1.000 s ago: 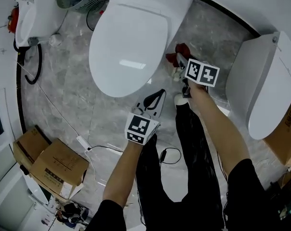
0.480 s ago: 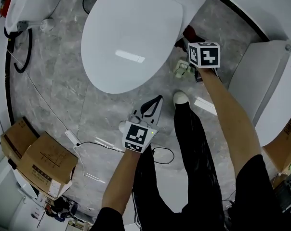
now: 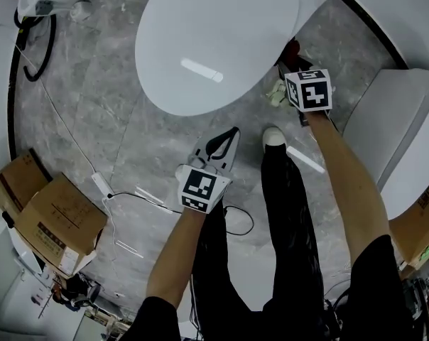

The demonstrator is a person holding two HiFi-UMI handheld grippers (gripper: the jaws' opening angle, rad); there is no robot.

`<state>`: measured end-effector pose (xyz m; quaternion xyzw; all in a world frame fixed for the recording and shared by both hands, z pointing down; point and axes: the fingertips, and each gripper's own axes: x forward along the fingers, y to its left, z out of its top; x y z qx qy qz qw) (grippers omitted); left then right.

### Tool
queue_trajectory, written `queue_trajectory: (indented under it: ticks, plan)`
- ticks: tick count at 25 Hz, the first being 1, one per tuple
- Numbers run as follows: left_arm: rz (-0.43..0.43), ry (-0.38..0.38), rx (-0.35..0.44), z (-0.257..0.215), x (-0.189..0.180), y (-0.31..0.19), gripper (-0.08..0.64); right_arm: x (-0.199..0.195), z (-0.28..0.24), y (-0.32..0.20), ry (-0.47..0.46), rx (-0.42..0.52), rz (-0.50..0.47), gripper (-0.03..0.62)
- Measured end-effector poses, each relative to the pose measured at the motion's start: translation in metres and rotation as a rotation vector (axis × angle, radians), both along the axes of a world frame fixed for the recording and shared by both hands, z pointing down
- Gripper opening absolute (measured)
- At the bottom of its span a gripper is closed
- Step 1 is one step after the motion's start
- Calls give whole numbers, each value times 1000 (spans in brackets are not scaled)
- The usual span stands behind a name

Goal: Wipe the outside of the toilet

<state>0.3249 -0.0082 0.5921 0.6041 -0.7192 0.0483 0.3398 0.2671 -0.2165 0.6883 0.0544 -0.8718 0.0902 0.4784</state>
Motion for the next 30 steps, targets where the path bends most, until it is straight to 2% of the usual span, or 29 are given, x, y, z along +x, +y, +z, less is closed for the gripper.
queue_trajectory:
  ticks: [5, 16, 30]
  plan:
    - [-20, -4, -1, -1, 0, 25, 0, 6, -3, 30, -10, 19, -59, 130]
    - [-79, -4, 7, -3, -18, 74, 0, 17, -4, 103, 3, 57, -187, 120]
    - [-168, -16, -7, 0, -44, 145, 0, 22, -3, 211, -2, -20, -255, 120]
